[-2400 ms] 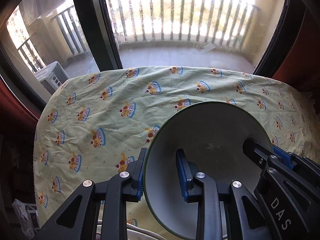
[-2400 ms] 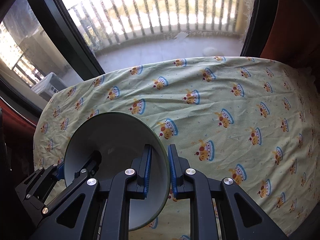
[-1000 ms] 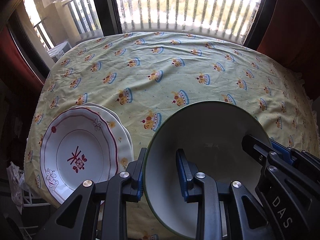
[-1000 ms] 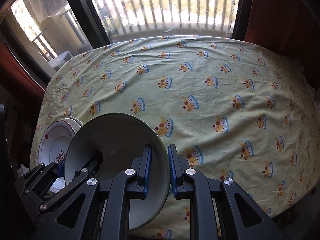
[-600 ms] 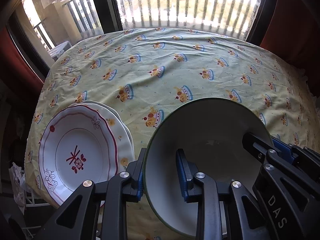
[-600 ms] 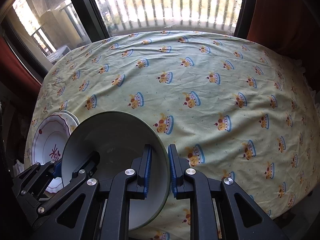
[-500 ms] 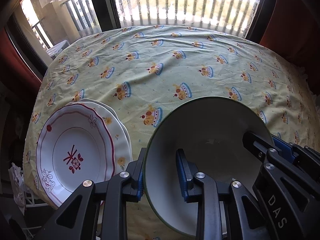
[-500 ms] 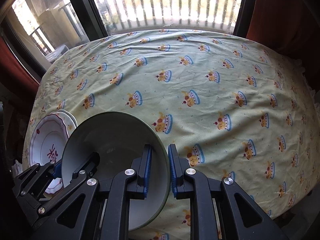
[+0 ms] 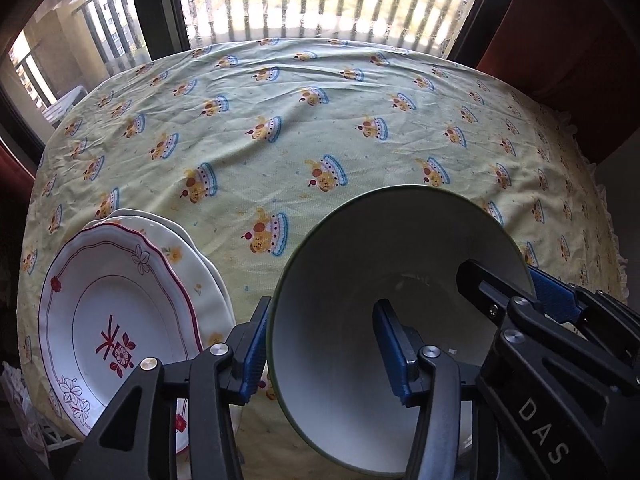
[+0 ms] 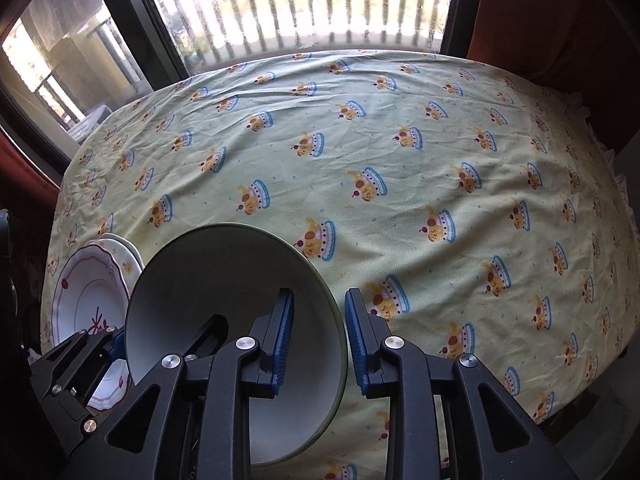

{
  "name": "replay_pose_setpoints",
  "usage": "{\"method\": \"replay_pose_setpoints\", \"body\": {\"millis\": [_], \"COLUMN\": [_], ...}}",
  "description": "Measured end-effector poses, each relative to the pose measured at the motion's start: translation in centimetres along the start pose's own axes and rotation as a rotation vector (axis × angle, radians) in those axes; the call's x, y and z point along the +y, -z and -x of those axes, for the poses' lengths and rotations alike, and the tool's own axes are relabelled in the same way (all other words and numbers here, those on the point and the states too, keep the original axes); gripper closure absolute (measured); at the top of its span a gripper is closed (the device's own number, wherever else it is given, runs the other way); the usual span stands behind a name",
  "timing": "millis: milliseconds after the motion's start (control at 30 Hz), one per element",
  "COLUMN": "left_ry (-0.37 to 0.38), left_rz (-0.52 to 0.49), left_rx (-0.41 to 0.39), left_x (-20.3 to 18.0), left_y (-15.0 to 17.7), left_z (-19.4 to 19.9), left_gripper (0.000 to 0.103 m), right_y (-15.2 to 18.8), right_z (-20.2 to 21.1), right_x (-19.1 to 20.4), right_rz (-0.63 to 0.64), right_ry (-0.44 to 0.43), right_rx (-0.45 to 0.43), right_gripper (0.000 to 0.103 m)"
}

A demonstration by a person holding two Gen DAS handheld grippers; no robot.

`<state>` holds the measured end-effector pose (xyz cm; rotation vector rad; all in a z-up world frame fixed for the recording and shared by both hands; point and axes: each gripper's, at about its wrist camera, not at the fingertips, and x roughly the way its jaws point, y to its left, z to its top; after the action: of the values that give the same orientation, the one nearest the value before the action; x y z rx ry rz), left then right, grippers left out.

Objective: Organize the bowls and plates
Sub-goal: 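Lower the bowl into the nested bowls and open both tools, then close both tools on the rim of the nested green-rimmed bowl stack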

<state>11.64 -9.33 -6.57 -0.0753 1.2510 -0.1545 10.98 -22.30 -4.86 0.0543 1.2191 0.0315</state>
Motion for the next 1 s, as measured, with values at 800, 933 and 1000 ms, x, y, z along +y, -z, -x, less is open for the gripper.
{"method": "replay_pose_setpoints", "body": {"millis": [800, 933, 1000], "left_ry": [0.251, 0.231, 0.214], "left_rz": [-0.059, -0.046, -0.031], "left_rx": [0.102, 0.096, 0.091], "left_x": [1.0, 0.6, 0.4], "left_y": [-0.4, -0.3, -0.4], "left_z": [-3.1, -3.0, -3.2], "left_gripper": [0.041, 0.042, 0.04], "right_y": [1.4, 1.5, 1.4], "right_z": [-0.5, -1.1, -1.6], "right_x": [-1.4, -2.2, -2.5], "right_rz": [-0.229, -0.231, -0.22], "right_ry": [0.084, 0.05, 0.023], "right_rx": [0.042, 0.048, 0.05], "right_gripper": [0.028, 0.028, 0.028]}}
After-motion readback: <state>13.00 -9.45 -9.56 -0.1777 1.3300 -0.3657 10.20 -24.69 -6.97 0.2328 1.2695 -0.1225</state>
